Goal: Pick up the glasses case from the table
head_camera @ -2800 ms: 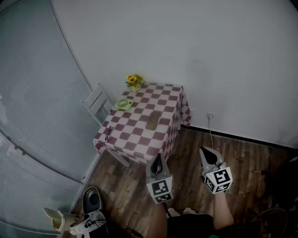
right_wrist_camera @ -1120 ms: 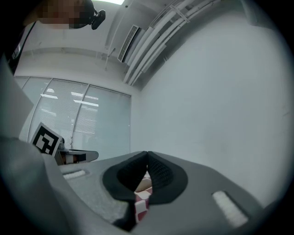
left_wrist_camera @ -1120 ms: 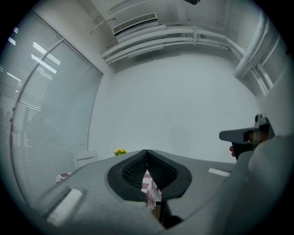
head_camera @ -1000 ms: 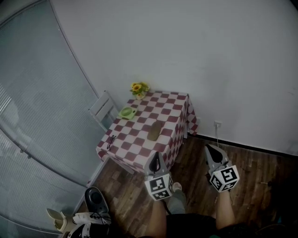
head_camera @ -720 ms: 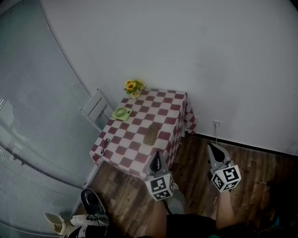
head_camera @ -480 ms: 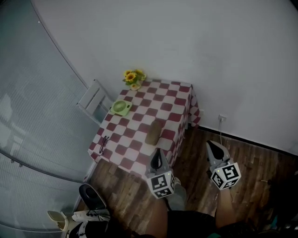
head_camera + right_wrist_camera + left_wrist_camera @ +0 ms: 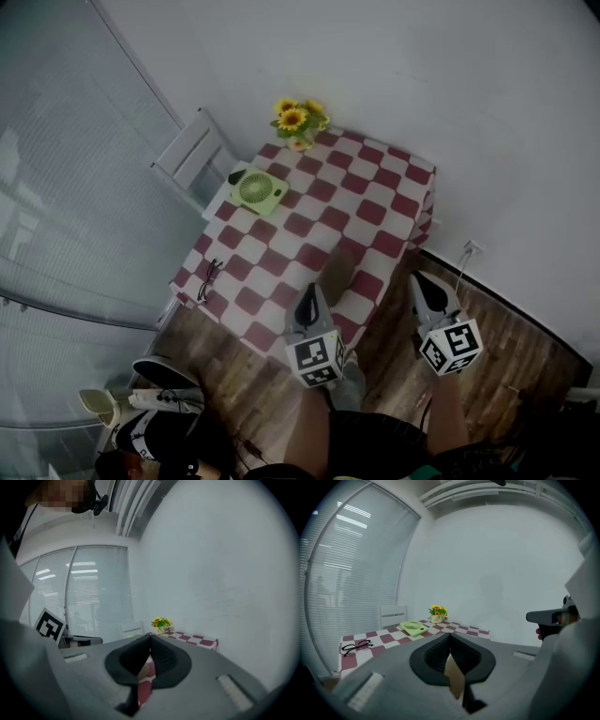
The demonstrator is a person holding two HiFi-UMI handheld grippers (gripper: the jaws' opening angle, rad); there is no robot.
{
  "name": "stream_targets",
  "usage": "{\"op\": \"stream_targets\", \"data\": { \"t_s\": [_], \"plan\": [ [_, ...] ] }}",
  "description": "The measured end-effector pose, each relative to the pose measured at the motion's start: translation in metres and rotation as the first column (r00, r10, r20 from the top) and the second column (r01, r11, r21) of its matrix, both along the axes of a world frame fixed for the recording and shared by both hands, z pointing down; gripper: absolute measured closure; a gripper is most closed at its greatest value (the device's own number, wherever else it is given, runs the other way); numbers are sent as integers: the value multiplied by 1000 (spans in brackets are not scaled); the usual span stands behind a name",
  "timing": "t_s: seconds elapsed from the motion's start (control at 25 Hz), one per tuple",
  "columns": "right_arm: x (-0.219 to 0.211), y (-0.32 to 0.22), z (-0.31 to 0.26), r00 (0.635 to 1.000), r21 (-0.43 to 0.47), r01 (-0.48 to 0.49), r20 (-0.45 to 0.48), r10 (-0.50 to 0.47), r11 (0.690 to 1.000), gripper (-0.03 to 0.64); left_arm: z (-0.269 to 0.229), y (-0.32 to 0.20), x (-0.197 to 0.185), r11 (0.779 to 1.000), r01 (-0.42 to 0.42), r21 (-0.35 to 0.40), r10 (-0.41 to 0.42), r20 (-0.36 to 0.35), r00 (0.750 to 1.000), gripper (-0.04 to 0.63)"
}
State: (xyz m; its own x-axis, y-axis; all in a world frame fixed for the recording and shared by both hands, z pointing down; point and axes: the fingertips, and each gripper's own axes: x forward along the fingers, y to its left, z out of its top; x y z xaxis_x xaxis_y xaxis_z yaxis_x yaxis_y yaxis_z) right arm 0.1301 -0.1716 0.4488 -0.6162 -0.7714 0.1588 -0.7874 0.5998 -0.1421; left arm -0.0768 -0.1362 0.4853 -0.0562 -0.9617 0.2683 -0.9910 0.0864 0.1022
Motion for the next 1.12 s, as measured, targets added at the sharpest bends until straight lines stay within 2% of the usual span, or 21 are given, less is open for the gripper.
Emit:
{"op": "stream_targets", "data": {
  "t_s": [0.2,0.4,0.52,0.6,0.76,0.88,0.92,0.96,1.0,1.12],
  "plan": [
    [-40,-43,4,997,-16,71,-9,-72,997,615,6,-25,-38,997,71,-14,-71,-8,997,588],
    [-76,-66,8,984,-28,173,-41,-174,985,615,15,-35,-59,990,134,-37,-135,-24,991,588],
    [-95,-79,14,965,-47,252,-58,-255,967,615,23,-36,-66,980,189,-61,-191,-33,981,588],
    [-111,-84,23,939,-66,327,-85,-332,943,615,30,-32,-73,966,244,-82,-247,-40,968,588],
    [-138,-87,36,865,-80,475,-144,-481,877,614,42,-23,-81,938,327,-117,-334,-45,942,588],
    [-157,-85,43,790,-80,580,-189,-583,811,614,52,-14,-80,914,377,-146,-388,-52,920,588],
    [-163,-81,47,759,-89,615,-203,-619,783,612,55,-11,-79,907,391,-157,-404,-53,913,588],
    [-168,-77,51,724,-101,650,-218,-654,753,533,58,-9,-78,900,403,-164,-416,-54,908,588],
    [-172,-72,55,686,-111,683,-239,-687,721,515,59,-7,-77,895,414,-169,-427,-52,903,588],
    [-181,-53,68,541,-132,787,-323,-776,603,510,60,-1,-76,881,441,-170,-455,-49,889,588]
  ]
}}
